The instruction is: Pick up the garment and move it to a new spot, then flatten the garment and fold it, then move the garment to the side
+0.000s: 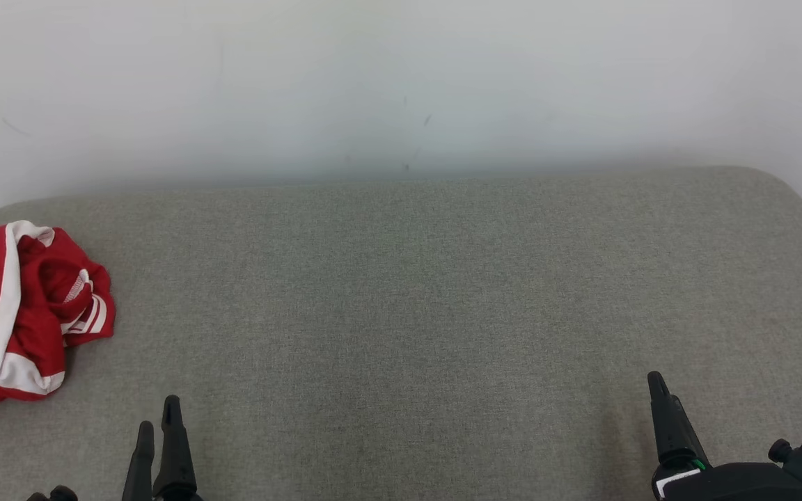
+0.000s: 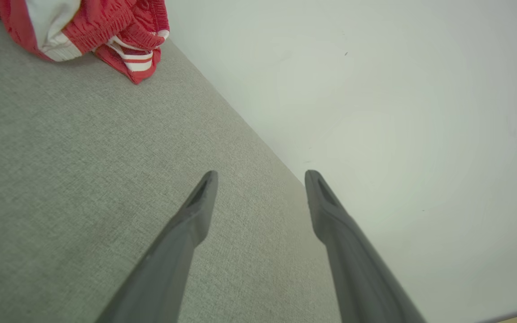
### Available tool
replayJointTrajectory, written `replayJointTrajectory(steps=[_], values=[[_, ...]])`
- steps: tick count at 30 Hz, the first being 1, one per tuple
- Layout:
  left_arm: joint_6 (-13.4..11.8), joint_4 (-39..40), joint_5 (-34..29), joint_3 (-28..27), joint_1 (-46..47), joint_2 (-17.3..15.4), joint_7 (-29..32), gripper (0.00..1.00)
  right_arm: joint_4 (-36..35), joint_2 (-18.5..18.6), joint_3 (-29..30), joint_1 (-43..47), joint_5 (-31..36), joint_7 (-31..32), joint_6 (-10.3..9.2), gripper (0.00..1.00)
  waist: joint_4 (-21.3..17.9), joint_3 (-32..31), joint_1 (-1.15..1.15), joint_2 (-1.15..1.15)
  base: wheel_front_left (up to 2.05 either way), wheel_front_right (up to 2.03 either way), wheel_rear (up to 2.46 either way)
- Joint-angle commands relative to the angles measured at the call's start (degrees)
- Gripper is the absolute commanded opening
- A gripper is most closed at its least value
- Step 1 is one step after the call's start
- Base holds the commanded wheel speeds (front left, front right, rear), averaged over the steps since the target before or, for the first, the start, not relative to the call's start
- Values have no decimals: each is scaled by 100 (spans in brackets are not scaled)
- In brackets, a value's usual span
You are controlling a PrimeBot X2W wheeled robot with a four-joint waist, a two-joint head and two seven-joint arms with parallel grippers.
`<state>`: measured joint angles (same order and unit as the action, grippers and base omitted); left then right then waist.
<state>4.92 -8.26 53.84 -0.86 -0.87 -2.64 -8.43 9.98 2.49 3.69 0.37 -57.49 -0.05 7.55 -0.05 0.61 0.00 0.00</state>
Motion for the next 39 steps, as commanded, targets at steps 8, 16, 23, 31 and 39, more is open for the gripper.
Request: replayJointTrajectory(steps=[8,16,23,31,39], values=[[-75,191,-1285,115,15,-17,-118,100,-81,39,-120,-65,952,-237,-5,100,6,5,0,0,0,0,0],[-132,239,-1988,102,-4,-20,-196,100,-58,41,-260,-63,1815,-427,-6,100,9,6,0,0,0,0,0],[-122,233,-2483,88,-36,-44,-268,100,-58,42,-351,-38,2438,-578,-6,100,15,16,0,0,0,0,0],[-147,220,-2867,12,-70,-40,-326,100,-44,44,-435,-13,2924,-726,-7,100,23,20,0,0,0,0,0],[-149,262,-3327,-78,-105,-37,-394,100,-57,45,-537,-19,3408,-880,-8,100,24,31,0,0,0,0,0]])
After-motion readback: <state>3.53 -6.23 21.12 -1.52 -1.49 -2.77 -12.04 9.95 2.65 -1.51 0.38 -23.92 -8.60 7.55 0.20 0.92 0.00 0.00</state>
